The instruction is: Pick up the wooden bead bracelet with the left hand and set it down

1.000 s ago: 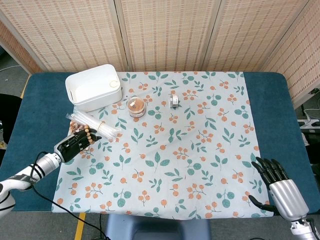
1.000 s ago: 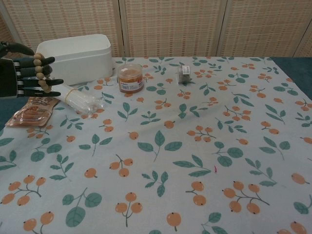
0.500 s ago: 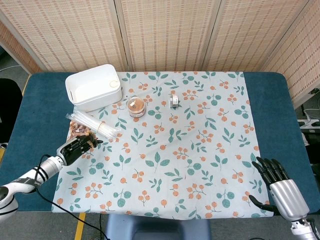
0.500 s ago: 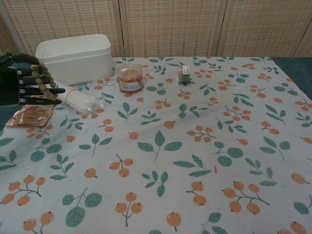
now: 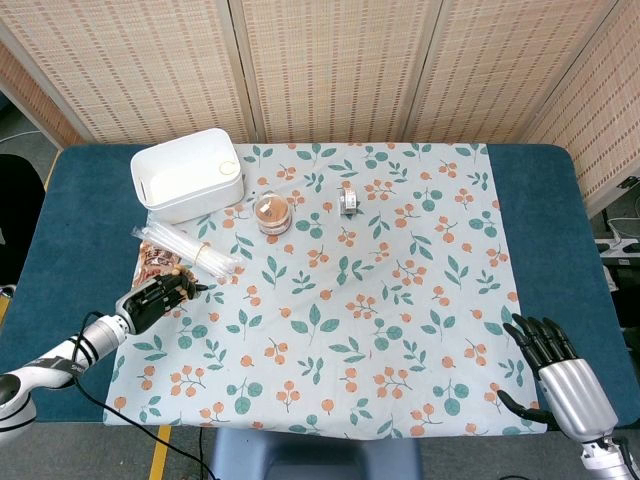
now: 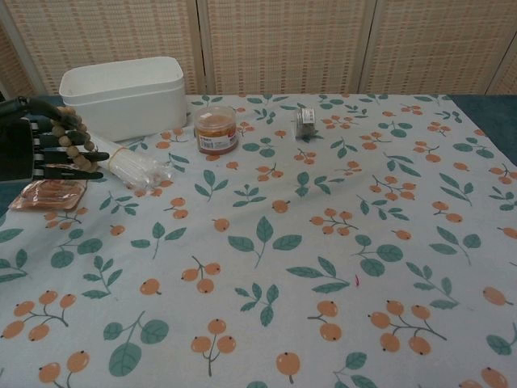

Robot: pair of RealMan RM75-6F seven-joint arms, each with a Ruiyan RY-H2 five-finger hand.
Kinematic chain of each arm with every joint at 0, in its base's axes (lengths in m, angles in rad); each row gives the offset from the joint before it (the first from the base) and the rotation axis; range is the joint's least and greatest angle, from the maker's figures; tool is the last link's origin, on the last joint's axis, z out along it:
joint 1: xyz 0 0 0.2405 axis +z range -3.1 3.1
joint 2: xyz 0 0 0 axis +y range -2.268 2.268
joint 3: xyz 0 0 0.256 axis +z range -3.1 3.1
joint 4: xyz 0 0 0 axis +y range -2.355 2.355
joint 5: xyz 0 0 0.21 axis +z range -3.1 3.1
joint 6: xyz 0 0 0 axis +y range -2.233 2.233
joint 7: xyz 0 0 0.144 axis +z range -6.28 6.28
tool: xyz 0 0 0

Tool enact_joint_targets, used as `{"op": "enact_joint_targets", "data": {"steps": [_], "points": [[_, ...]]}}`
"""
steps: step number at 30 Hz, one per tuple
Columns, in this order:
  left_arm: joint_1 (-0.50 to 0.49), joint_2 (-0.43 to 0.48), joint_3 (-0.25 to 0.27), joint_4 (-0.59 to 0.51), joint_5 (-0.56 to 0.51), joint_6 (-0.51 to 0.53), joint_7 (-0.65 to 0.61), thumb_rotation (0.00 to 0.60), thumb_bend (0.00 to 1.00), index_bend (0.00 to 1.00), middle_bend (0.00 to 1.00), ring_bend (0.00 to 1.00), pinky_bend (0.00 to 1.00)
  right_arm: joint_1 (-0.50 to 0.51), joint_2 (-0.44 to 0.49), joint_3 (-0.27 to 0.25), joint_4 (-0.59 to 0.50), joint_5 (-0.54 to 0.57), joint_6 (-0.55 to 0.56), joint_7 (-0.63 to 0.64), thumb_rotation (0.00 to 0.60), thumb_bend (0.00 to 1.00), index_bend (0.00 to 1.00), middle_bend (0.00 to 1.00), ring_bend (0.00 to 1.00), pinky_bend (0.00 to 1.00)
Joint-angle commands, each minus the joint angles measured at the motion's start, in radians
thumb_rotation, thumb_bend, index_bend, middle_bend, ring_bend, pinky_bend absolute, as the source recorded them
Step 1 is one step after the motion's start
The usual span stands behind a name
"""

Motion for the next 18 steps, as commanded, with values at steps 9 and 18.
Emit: {"op": "enact_joint_targets", "data": {"steps": [9, 18], "points": [[0.018, -0.024, -0.037, 0.006, 0.046, -0.076, 0.059, 0.436, 1.00, 0.47, 0.52, 0.22, 0.01, -0.002, 0.002, 0.002, 0.001, 0.001, 0.006, 0.004, 0.432, 0.20, 0.00, 0.00, 0.00, 0.00], [0.029, -0.055, -0.069, 0.038, 0.067, -0.167, 0.166, 0.600, 1.00, 0.33, 0.33, 0.10, 0.00, -0.002, 0.003, 0.003, 0.002, 0.002, 0.008, 0.010, 0.433, 0.20, 0.00, 0.00, 0.00, 0.00]]}}
